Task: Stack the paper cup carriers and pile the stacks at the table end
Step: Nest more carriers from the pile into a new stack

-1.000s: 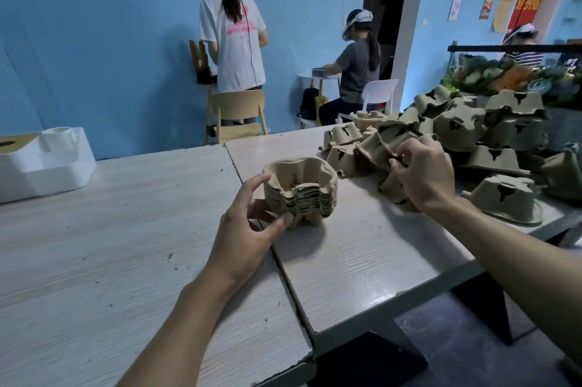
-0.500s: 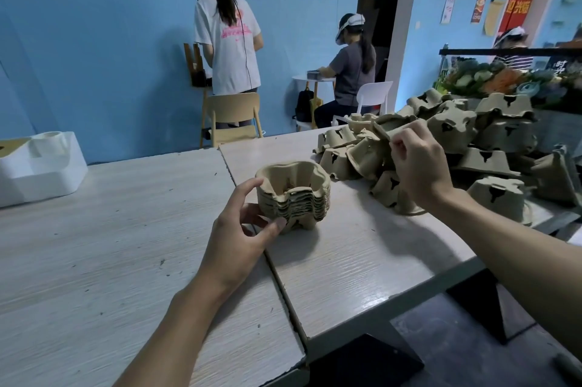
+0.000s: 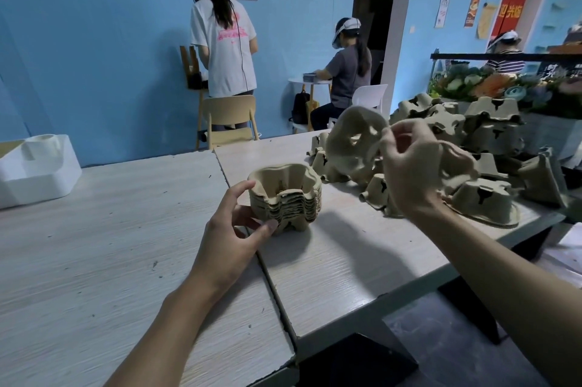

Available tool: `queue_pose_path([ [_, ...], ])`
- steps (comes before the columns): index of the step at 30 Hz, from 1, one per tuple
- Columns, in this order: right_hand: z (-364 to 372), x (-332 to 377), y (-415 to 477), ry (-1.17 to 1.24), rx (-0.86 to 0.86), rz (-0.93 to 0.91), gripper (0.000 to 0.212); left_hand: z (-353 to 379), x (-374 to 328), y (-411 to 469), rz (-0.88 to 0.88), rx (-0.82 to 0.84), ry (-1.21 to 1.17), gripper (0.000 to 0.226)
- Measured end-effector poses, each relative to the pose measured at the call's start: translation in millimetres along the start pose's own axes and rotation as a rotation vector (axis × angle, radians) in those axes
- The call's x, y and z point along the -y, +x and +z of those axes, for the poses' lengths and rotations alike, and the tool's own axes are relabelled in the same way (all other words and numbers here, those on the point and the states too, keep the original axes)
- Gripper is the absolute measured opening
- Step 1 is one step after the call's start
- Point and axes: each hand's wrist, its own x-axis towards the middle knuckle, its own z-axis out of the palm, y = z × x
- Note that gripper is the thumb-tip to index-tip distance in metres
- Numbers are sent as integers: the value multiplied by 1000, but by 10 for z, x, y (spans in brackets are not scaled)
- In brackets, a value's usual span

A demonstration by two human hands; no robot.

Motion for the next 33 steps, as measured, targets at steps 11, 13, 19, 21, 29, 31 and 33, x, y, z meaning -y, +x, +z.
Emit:
queue_pose_path([
  [11,-138,-234,-436,-8,476,466,13,0,12,0,-5,-31,-9,62],
  [13,-192,-250,-455,-18,548,442,14,-2,14,2,-9,-40,-8,61],
  [19,-299,-271,-428,-249,728,173,38,-8,23,9,-19,-43,-11,59],
  [21,-299,-281,-421,-264,770,105,32,-12,22,9,-20,-44,-10,59],
  [29,-235,-245,-436,-52,426,76,18,-18,28,13,-21,-42,-11,60],
  [31,-209,-136,-411,4,391,43,15,-16,23,12,-15,-42,-13,60],
  [33,-164,-12,-383,56,394,29,15,-10,13,13,-10,-35,-21,61],
])
